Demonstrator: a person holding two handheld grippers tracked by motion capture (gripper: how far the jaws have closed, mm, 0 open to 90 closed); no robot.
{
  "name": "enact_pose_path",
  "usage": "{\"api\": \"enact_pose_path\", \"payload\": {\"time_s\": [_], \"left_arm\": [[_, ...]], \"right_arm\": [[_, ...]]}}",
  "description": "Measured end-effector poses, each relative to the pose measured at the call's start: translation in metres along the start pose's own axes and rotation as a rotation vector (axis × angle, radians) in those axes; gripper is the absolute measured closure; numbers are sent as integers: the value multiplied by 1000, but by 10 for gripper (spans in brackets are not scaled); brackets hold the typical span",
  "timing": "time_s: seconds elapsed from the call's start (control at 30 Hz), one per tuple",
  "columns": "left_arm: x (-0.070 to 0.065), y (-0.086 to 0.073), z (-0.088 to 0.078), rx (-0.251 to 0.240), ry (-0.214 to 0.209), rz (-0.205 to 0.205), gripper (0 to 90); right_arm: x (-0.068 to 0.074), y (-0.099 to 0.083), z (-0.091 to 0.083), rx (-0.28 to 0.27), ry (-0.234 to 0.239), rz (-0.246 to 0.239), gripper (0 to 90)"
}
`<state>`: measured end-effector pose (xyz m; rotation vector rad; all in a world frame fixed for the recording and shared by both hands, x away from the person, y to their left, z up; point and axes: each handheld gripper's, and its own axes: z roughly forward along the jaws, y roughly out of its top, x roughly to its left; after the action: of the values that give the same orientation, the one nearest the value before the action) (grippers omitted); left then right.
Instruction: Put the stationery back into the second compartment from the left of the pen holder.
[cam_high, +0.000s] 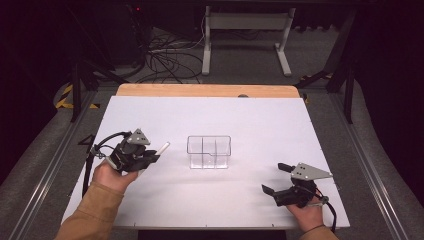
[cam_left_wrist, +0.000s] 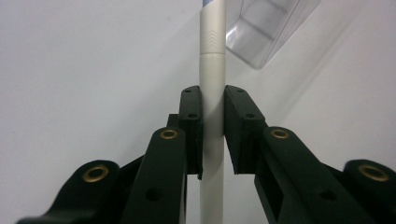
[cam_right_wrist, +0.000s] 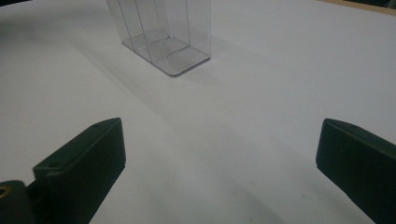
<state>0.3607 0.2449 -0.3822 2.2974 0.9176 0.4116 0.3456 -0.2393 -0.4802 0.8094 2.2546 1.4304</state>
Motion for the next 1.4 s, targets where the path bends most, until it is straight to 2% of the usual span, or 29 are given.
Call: {"api": "enact_pose_path", "payload": {"time_s": [0.07,0.27,0.33,0.4,0.47,0.5,0.53,0.63,0.77,0.8,0.87,1.0,1.03,1.13,1.2,1.23,1.4], "left_arm": [[0,2,-4,-40,4,8,781],[-1,6,-14,-161,-11,-18,781],[0,8,-17,-199,-8,-12,781],[-2,10,-19,-224,-31,-33,781],[0,13,-20,-254,-45,-26,781],[-1,13,-21,-268,-59,-44,781],[0,15,-22,-281,-62,-30,782],[0,17,-22,-333,-91,-38,781],[0,22,-23,-380,-117,-19,781],[-3,23,-23,-393,-136,-37,781],[-3,26,-23,-415,-133,-19,781],[-6,31,-23,-460,-147,-9,781],[-8,32,-22,-474,-166,-27,781],[-9,35,-20,-505,-180,-24,781],[-9,37,-18,-530,-183,-7,780],[-10,39,-17,-544,-196,-18,780],[-11,45,-13,-579,-215,-13,780]], "right_arm": [[0,0,0,0,0,0,19],[0,0,0,-1,0,1,19],[0,0,0,0,1,0,19],[0,0,0,-1,1,1,19],[0,0,0,-1,1,1,19],[0,0,0,-1,1,1,19],[0,0,0,-1,1,1,19],[0,0,0,-2,2,3,19],[0,0,0,-2,7,2,19],[0,0,0,-2,6,3,19],[0,0,0,-3,7,2,19],[0,0,0,-2,8,1,19],[0,0,0,-2,9,0,19],[0,0,0,-1,8,0,19],[0,0,0,1,9,2,19],[0,0,0,1,9,2,19],[0,0,0,2,10,1,19]]}}
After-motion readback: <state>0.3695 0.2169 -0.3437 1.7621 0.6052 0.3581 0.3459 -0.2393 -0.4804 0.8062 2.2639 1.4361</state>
